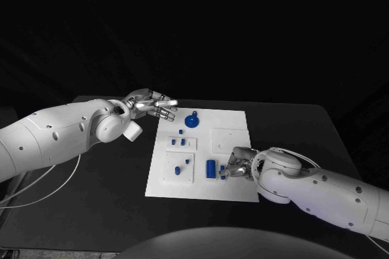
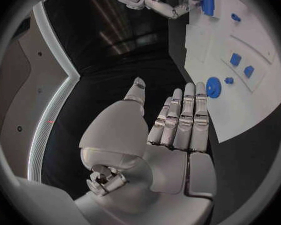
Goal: Assemble the parts on the task board
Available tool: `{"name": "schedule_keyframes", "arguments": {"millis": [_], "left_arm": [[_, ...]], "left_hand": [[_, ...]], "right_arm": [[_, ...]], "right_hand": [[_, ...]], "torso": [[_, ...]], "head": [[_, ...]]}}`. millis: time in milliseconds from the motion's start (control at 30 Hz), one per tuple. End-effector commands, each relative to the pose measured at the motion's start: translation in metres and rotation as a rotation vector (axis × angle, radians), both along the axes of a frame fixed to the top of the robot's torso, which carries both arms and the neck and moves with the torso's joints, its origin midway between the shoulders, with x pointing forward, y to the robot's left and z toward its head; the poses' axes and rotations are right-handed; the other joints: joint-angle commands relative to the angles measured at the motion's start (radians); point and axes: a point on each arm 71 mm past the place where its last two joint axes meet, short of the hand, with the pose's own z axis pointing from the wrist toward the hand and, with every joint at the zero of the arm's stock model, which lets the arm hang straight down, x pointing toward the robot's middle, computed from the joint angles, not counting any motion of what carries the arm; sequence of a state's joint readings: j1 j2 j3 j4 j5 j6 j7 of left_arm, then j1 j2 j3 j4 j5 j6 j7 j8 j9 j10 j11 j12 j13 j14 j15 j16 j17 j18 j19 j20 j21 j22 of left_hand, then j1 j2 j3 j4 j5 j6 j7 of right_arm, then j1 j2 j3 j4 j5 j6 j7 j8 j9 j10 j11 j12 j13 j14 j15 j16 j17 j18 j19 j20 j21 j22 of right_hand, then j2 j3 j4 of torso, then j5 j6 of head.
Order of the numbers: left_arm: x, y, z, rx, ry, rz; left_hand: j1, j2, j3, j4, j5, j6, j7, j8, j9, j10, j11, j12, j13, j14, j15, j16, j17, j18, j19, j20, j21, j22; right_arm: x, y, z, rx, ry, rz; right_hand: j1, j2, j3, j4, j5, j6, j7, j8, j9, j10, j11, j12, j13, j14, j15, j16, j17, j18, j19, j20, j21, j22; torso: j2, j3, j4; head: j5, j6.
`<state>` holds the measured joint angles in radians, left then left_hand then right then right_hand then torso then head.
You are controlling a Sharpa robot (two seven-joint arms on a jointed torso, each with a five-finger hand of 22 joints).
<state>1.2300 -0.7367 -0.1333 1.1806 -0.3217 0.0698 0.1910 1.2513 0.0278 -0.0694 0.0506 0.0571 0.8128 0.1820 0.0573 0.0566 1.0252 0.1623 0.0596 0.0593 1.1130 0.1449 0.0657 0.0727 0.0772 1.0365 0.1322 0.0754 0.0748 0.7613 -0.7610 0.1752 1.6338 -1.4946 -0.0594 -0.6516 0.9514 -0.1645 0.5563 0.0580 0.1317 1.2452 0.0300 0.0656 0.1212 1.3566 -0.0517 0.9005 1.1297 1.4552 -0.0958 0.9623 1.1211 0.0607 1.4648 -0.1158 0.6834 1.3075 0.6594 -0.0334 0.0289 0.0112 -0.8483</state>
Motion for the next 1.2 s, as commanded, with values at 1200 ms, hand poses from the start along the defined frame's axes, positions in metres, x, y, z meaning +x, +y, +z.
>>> {"name": "schedule_keyframes", "arguments": {"millis": [1200], "left_arm": [[0.0,0.001,-0.001,0.007,0.0,-0.014]], "left_hand": [[0.003,-0.006,0.006,-0.004,0.002,-0.007,-0.003,-0.002,-0.001,-0.006,0.002,0.001,0.0,-0.008,0.0,-0.005,0.0,-0.005,-0.01,0.001,-0.003,-0.001]], "right_arm": [[-0.003,-0.012,0.002,-0.041,-0.02,0.047]], "right_hand": [[0.155,-0.026,-0.238,0.094,-0.084,0.015,0.005,-0.001,-0.016,0.008,0.003,-0.011,0.002,0.007,-0.001,-0.007,0.005,-0.012,0.055,-0.006,-0.007,0.06]], "torso": [[0.001,0.0012,0.0013]], "head": [[-0.003,0.002]]}}
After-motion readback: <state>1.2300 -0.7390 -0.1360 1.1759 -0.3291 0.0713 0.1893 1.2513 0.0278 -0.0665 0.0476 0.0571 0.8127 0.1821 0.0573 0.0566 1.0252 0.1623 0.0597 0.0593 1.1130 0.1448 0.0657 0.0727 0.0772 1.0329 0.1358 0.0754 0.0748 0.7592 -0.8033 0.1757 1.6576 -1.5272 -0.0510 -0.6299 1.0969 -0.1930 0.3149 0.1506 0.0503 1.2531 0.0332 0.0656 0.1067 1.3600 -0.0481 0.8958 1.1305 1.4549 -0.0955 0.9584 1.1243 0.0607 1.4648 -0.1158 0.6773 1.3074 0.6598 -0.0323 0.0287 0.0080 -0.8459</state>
